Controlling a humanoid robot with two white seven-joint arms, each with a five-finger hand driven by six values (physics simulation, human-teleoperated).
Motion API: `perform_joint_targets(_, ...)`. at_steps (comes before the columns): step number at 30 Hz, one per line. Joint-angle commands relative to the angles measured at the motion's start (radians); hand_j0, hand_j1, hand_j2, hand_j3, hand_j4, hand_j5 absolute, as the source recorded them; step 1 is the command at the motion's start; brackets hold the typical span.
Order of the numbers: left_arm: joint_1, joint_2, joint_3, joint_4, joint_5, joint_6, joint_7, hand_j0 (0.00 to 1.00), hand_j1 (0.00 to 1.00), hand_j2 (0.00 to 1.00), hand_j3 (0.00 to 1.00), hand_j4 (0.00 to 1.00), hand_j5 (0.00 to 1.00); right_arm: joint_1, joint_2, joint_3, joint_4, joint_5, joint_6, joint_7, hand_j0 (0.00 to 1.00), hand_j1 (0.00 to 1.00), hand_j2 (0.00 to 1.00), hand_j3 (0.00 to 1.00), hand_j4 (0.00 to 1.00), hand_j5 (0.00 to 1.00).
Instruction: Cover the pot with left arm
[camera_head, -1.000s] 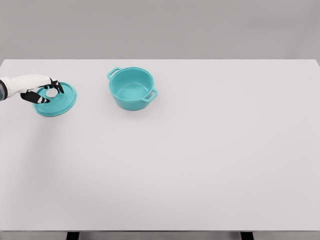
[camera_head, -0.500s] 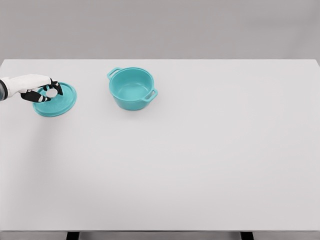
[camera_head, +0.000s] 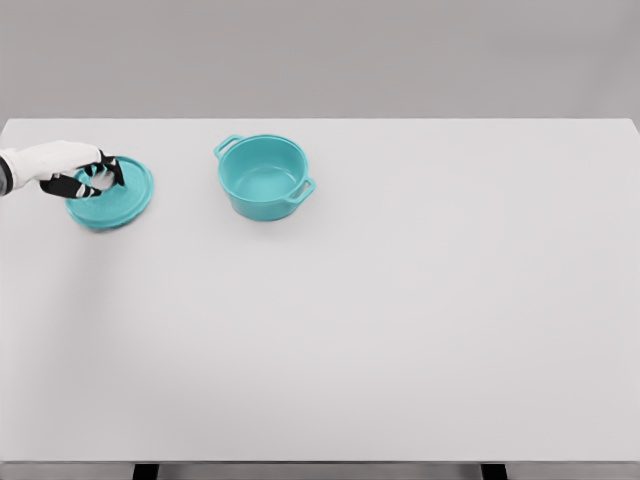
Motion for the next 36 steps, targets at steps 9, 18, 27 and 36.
perform_joint_targets(9, 0.0, 0.005, 0.001, -0.091, 0.007, 0.003, 0.0, 0.54, 0.54, 0.54, 0.54, 0.54, 0.54, 0.0, 0.0, 0.0, -0.001, 0.0, 0.0, 0.0, 1.0, 1.0, 1.0, 1.0, 1.0, 1.0)
perform_joint_targets(18, 0.0, 0.034, 0.003, -0.18, 0.008, 0.003, 0.0, 0.54, 0.54, 0.54, 0.54, 0.54, 0.54, 0.0, 0.0, 0.0, 0.001, 0.0, 0.0, 0.0, 1.0, 1.0, 1.0, 1.0, 1.0, 1.0)
perform_joint_targets(27, 0.0, 0.034, 0.001, -0.259, 0.02, 0.003, 0.0, 0.54, 0.54, 0.54, 0.54, 0.54, 0.54, 0.0, 0.0, 0.0, 0.001, 0.0, 0.0, 0.0, 1.0, 1.0, 1.0, 1.0, 1.0, 1.0)
perform_joint_targets(36, 0.0, 0.023, -0.014, -0.345, 0.037, 0.003, 0.0, 0.54, 0.54, 0.54, 0.54, 0.54, 0.54, 0.0, 0.0, 0.0, -0.001, 0.0, 0.0, 0.0, 1.0, 1.0, 1.0, 1.0, 1.0, 1.0)
